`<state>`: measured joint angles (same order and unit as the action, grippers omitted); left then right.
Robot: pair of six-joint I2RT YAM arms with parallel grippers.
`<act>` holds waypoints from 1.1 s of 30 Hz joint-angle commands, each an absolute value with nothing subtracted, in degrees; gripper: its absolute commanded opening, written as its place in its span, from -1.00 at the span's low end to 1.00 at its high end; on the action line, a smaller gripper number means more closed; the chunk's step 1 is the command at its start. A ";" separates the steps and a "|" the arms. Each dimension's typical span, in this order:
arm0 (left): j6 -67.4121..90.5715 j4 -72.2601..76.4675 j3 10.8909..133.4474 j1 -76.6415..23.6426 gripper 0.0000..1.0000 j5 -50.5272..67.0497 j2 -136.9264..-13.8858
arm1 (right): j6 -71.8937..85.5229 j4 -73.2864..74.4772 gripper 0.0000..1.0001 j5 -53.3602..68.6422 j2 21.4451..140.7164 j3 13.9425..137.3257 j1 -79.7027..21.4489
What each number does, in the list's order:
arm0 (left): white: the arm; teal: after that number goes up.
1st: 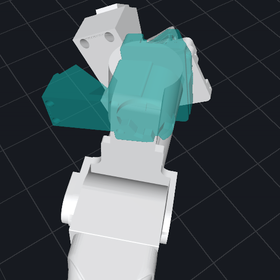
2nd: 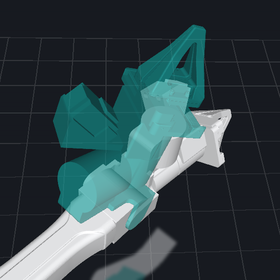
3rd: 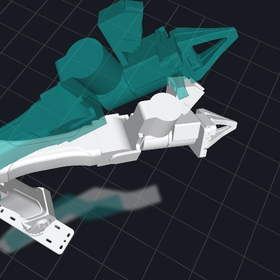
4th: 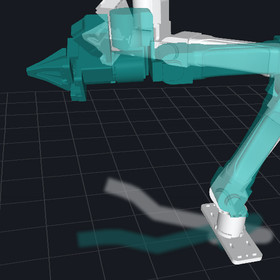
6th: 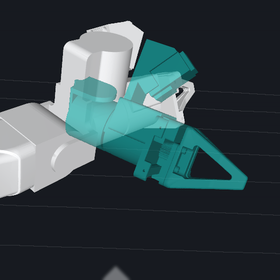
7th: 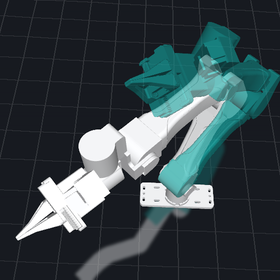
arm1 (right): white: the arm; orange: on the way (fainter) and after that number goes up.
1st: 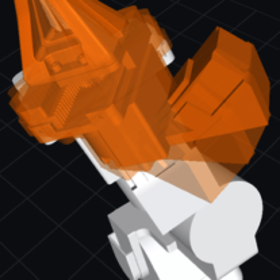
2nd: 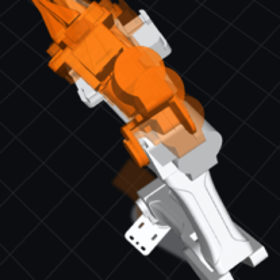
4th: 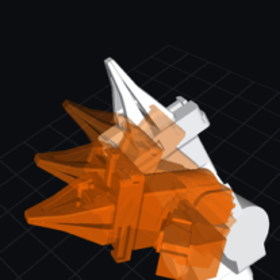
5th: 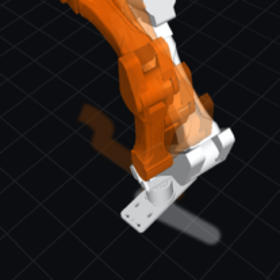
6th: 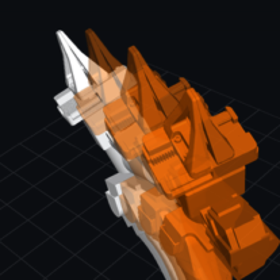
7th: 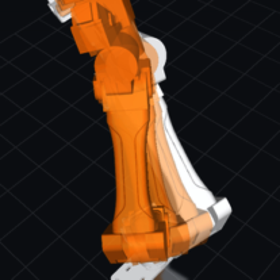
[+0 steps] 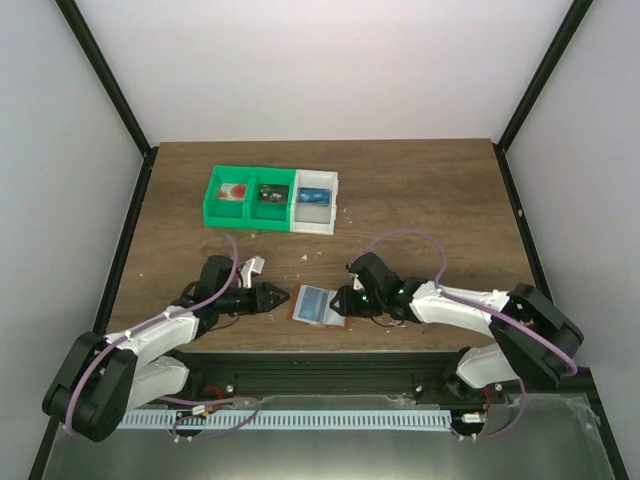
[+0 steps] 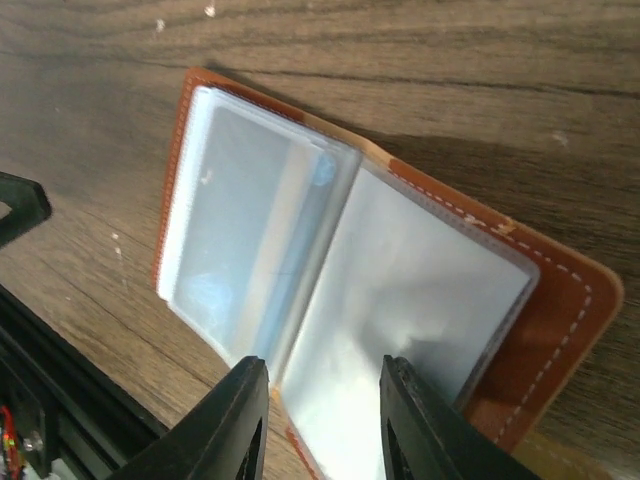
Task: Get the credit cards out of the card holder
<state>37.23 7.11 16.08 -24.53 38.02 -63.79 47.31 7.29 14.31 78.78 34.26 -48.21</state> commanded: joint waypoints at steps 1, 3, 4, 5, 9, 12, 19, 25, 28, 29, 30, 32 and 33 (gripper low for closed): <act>37.72 11.07 15.38 -24.92 -0.11 40.55 -64.12 | 44.24 5.08 -0.35 13.61 78.44 31.53 -48.50; 37.77 11.30 15.23 -25.17 -0.12 40.98 -64.26 | 44.32 3.87 -0.37 12.80 78.45 30.05 -48.52; 37.86 11.47 15.12 -25.29 -0.13 41.00 -64.13 | 44.31 3.49 -0.37 12.04 78.53 29.34 -48.52; 37.97 11.65 15.04 -25.39 -0.13 41.04 -64.02 | 44.12 3.22 -0.38 11.10 78.68 28.95 -48.49; 38.48 12.80 14.55 -25.55 -0.18 42.51 -63.91 | 41.51 3.02 -0.40 7.96 80.12 28.63 -48.51; 39.60 14.10 13.66 -25.74 -0.21 43.61 -63.74 | 39.89 3.55 -0.40 6.93 80.35 29.23 -48.50; 41.18 17.55 12.11 -28.11 -0.19 43.49 -64.15 | 35.23 5.06 -0.39 2.05 80.82 31.99 -48.43; 41.98 21.11 11.99 -30.79 -0.17 41.29 -66.62 | 35.55 8.63 -0.40 3.79 79.97 35.86 -48.52; 40.13 19.99 11.71 -30.85 -0.15 37.82 -67.95 | 40.18 7.11 -0.40 9.59 76.49 35.46 -48.75; 39.56 19.66 11.77 -30.85 -0.14 37.27 -68.60 | 41.72 6.06 -0.39 11.38 75.38 35.08 -48.96; 39.23 19.84 11.79 -30.85 -0.13 37.30 -69.32 | 43.27 4.88 -0.39 12.71 74.53 34.67 -49.22; 39.81 21.43 11.55 -30.90 -0.13 38.47 -70.62 | 45.86 2.85 -0.40 14.67 73.52 33.98 -49.60; 40.52 22.79 11.14 -30.92 -0.13 39.27 -71.19 | 46.86 2.12 -0.39 15.36 73.33 33.94 -49.65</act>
<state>41.10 18.55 12.27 -30.61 39.09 -69.21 41.19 5.78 10.00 75.59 33.76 -48.69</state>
